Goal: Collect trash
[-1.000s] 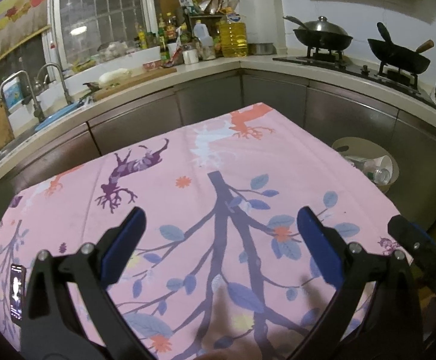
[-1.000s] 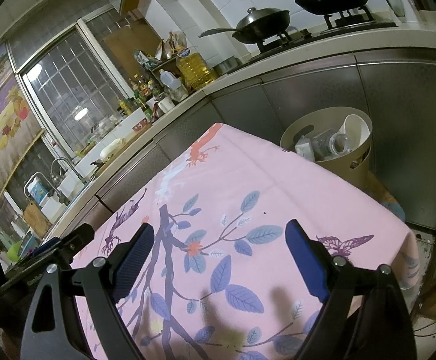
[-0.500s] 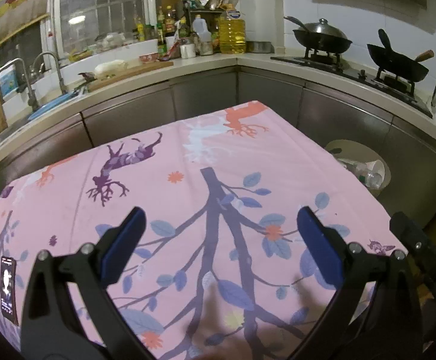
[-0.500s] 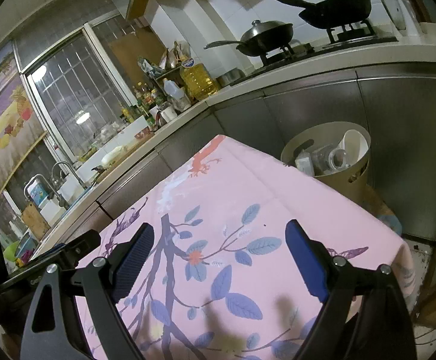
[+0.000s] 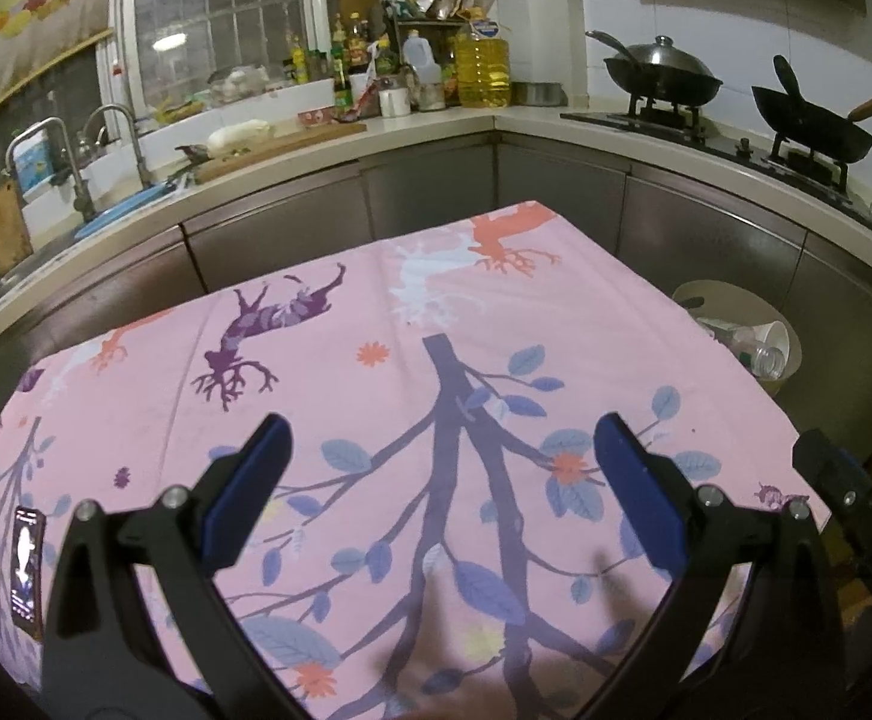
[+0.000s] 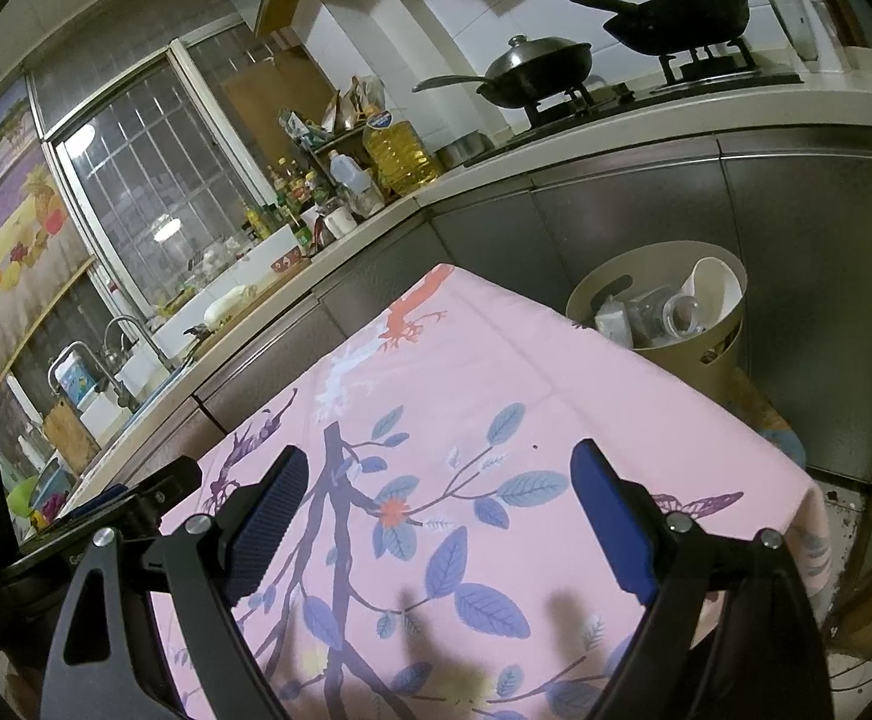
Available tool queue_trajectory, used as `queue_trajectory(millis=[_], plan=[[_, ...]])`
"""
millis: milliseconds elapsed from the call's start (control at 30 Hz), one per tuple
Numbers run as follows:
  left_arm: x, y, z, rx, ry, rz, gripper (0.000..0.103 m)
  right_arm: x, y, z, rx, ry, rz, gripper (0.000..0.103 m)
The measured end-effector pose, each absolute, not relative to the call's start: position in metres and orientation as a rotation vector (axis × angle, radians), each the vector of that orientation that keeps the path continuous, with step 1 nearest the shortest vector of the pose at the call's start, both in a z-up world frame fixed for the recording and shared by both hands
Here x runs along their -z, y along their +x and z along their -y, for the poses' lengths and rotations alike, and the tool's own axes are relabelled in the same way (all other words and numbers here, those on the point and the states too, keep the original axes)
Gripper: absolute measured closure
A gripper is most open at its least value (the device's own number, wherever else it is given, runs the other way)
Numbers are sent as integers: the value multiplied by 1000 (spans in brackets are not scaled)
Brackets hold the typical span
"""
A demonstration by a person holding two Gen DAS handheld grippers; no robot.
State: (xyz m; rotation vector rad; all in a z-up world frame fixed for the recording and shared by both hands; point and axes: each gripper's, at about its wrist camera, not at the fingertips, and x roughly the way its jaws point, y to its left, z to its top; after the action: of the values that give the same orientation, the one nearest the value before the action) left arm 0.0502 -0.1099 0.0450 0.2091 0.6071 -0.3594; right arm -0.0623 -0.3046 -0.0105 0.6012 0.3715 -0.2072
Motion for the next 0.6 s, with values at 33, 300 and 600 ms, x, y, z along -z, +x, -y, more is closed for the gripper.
queue_trajectory(millis=[33,300,600], plan=[[-45,50,110,359,210,-607,6,10,-62,305,207,601,-371,17],[-42,50,110,388,207,-614,6,11,-60,304,208,602,-372,17],[-38,46,115,397,228,-601,6,12,-58,305,208,602,-376,17]])
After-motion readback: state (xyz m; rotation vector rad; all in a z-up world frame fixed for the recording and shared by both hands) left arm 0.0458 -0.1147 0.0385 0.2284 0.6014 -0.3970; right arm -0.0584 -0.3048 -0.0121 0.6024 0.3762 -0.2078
